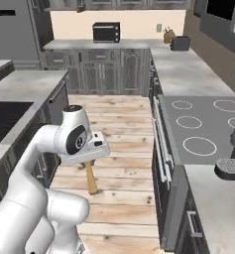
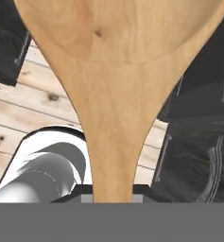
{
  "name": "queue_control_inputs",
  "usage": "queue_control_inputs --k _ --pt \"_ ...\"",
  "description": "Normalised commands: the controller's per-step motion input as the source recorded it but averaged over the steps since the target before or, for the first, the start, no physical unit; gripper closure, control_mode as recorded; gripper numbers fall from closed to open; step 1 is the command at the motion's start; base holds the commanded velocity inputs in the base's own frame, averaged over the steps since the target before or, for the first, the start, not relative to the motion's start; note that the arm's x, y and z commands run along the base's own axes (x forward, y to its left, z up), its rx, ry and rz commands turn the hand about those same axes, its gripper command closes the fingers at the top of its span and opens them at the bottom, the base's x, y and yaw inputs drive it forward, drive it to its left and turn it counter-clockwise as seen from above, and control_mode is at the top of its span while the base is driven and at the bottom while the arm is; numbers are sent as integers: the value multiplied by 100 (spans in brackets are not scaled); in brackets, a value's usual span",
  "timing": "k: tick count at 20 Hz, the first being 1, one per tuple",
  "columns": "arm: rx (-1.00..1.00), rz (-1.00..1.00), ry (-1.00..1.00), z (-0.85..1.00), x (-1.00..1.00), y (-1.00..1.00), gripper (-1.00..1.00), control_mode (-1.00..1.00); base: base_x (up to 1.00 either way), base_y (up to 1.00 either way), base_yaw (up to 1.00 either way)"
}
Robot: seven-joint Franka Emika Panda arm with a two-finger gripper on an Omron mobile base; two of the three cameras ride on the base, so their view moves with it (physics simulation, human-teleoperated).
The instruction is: Organize the utensils by type. Pick up the wooden spoons from the counter and place them in the open cabinet. Then pick up the metallic utensils from the counter and place them in the open drawer.
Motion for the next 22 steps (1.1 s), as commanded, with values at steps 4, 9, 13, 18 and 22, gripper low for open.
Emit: queue_control_inputs --k 4,9,13,18,22 --pt "0 0 0 0 0 0 100 100 47 32 46" --pt "0 0 0 0 0 0 100 100 36 26 40" --pt "0 0 0 0 0 0 100 100 21 21 39" --pt "0 0 0 0 0 0 100 100 0 20 58" --pt "0 0 0 0 0 0 100 100 0 34 59"
